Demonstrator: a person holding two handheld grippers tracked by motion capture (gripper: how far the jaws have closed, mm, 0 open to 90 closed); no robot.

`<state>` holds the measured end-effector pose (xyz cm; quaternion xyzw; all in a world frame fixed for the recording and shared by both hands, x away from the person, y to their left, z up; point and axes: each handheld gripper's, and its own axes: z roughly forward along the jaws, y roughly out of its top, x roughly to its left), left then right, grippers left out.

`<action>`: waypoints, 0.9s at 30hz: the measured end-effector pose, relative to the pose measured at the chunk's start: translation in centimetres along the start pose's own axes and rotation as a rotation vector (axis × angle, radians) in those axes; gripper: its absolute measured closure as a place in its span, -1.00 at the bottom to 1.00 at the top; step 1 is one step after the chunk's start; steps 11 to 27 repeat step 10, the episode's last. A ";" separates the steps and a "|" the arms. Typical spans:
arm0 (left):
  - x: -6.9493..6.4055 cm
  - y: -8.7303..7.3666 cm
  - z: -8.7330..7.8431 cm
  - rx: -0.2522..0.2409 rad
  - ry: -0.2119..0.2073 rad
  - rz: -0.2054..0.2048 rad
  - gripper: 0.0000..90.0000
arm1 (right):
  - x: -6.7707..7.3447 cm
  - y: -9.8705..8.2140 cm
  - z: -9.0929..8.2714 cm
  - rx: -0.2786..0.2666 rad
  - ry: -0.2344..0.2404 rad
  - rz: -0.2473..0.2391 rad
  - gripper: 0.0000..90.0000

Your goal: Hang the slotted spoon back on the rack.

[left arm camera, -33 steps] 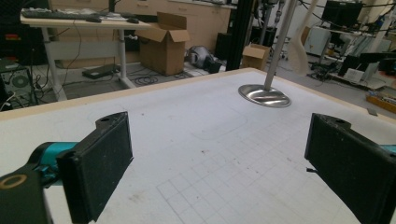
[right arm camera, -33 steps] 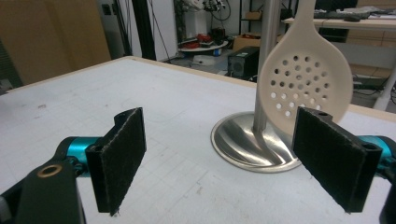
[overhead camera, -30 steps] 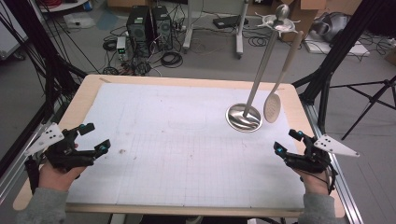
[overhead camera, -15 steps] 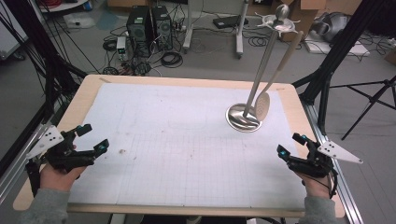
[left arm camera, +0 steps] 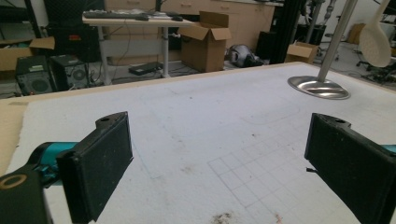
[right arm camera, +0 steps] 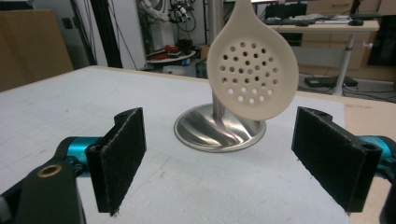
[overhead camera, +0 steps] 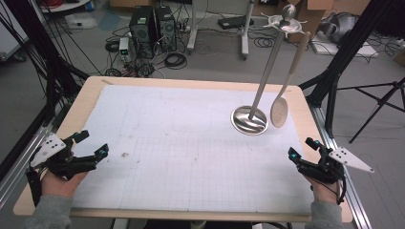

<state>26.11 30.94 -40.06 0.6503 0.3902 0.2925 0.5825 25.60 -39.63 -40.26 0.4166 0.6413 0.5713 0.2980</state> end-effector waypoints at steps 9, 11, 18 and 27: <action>-0.2 -0.1 -0.2 0.003 0.021 -0.007 -0.83 | -0.1 -0.2 0.6 -0.005 -0.025 0.010 -0.63; -0.3 -0.1 -0.3 0.001 0.025 -0.005 -0.82 | -0.1 -0.2 0.7 -0.004 -0.024 0.009 -0.63; -0.3 -0.1 -0.3 0.001 0.025 -0.005 -0.82 | -0.1 -0.2 0.7 -0.004 -0.024 0.009 -0.63; -0.3 -0.1 -0.3 0.001 0.025 -0.005 -0.82 | -0.1 -0.2 0.7 -0.004 -0.024 0.009 -0.63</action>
